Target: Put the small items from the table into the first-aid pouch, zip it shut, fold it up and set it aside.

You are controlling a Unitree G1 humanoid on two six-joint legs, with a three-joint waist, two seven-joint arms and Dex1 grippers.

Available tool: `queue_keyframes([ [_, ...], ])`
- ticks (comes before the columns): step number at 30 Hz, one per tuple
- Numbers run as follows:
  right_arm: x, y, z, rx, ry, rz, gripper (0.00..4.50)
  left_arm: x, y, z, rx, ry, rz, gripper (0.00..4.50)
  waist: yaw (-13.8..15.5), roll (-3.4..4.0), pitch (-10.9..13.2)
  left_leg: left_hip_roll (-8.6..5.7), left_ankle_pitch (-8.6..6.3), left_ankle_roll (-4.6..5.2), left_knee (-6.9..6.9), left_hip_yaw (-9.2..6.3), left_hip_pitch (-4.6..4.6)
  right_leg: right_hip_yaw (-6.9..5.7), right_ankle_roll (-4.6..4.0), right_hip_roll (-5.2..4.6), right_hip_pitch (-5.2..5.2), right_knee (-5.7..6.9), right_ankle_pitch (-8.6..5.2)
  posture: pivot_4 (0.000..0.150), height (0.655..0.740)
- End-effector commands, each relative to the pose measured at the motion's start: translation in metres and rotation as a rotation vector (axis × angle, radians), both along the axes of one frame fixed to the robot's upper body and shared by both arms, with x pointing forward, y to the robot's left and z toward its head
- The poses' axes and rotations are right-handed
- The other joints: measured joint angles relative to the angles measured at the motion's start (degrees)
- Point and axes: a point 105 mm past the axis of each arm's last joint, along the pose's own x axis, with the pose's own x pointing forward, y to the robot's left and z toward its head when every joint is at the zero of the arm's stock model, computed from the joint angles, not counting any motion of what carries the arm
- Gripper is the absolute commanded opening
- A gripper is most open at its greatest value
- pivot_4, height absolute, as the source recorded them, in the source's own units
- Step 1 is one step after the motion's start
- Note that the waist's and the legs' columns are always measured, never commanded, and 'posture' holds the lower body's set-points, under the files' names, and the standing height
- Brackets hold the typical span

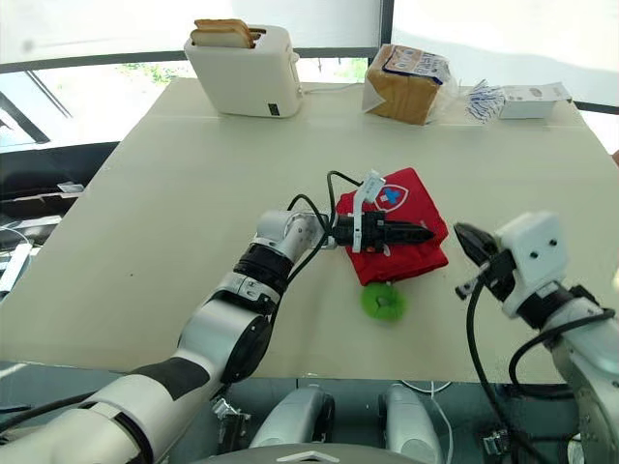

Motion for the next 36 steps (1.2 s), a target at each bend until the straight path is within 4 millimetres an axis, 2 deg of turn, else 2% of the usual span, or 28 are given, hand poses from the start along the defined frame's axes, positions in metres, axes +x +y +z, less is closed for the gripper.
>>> queue_keyframes([
  [1, 0.021, 0.002, 0.018, 0.045, -0.019, -0.01, 0.0, -0.001, -0.004, 0.011, -0.04, -0.074, -0.008, 3.04, 0.0, 0.01, 0.0, 0.0, 0.0, 0.0, 0.0, 0.01, -0.01, 0.0, 0.0, 0.0, -0.01, -0.01, 0.0, 0.15, 0.74],
  [4, 0.053, 0.008, 0.023, 0.071, -0.003, -0.018, 0.0, -0.002, -0.001, 0.009, -0.038, -0.115, -0.007, 3.04, 0.2, 0.01, 0.0, 0.0, 0.0, 0.0, -0.01, 0.01, -0.01, 0.01, -0.01, -0.01, -0.02, 0.0, 0.0, 0.15, 0.74],
  [10, 0.108, 0.025, 0.006, 0.152, 0.066, 0.014, 0.0, -0.003, 0.004, 0.007, -0.031, -0.164, -0.007, 3.04, -0.1, 0.03, 0.0, -0.01, 0.0, 0.0, -0.02, 0.08, -0.02, 0.06, -0.01, -0.01, -0.07, 0.02, 0.01, 0.15, 0.74],
  [12, 0.126, 0.027, -0.006, 0.193, 0.097, 0.006, 0.0, -0.004, 0.005, 0.012, -0.054, -0.184, -0.012, 3.04, -0.3, 0.03, 0.0, -0.01, 0.0, 0.0, -0.02, 0.11, -0.02, 0.1, -0.01, -0.01, -0.09, 0.03, 0.01, 0.15, 0.74],
  [15, 0.146, 0.029, -0.038, 0.212, 0.157, -0.038, 0.0, -0.009, 0.011, 0.019, -0.074, -0.281, -0.014, 3.04, -0.8, 0.03, 0.0, -0.02, 0.0, 0.0, -0.03, 0.1, -0.05, 0.1, -0.01, -0.01, -0.13, 0.05, 0.01, 0.15, 0.74],
  [20, 0.147, 0.036, -0.083, 0.188, 0.235, -0.06, 0.0, -0.013, 0.028, 0.036, -0.129, -0.37, 0.025, 3.04, -1.4, 0.05, 0.0, -0.01, 0.01, 0.0, -0.05, 0.12, -0.08, 0.14, -0.02, -0.02, -0.19, 0.06, 0.01, 0.15, 0.74],
  [23, 0.142, 0.041, -0.1, 0.184, 0.268, -0.053, 0.0, -0.016, 0.044, 0.043, -0.124, -0.454, 0.044, 3.04, -1.6, 0.09, 0.0, 0.01, 0.01, 0.0, -0.04, 0.12, -0.05, 0.15, -0.02, -0.01, -0.19, 0.09, 0.01, 0.15, 0.74],
  [29, 0.134, 0.05, -0.133, 0.135, 0.327, -0.047, 0.0, -0.025, 0.103, 0.046, -0.035, -0.617, 0.112, 3.04, -2.8, 0.17, -0.1, 0.05, 0.01, -0.02, -0.12, 0.12, 0.04, 0.18, -0.02, 0.03, -0.18, 0.12, 0.01, 0.15, 0.74],
  [32, 0.131, 0.06, -0.138, 0.125, 0.336, -0.004, 0.0, -0.027, 0.126, 0.043, 0.011, -0.663, 0.149, 3.04, -2.8, 0.16, -0.2, 0.05, 0.01, -0.02, -0.12, 0.1, 0.07, 0.16, -0.02, 0.03, -0.15, 0.09, 0.01, 0.15, 0.74],
  [34, 0.13, 0.061, -0.132, 0.13, 0.321, 0.008, 0.0, -0.027, 0.138, 0.042, 0.024, -0.675, 0.178, 3.04, -2.8, 0.16, -0.2, 0.05, 0.01, -0.02, -0.11, 0.1, 0.09, 0.16, -0.02, 0.03, -0.12, 0.07, 0.01, 0.15, 0.74],
  [36, 0.126, 0.057, -0.118, 0.164, 0.302, 0.024, 0.0, -0.03, 0.149, 0.041, 0.041, -0.698, 0.187, 3.04, -2.8, 0.17, -0.2, 0.05, 0.01, -0.02, -0.11, 0.1, 0.09, 0.16, -0.02, 0.03, -0.12, 0.07, 0.01, 0.15, 0.74],
])
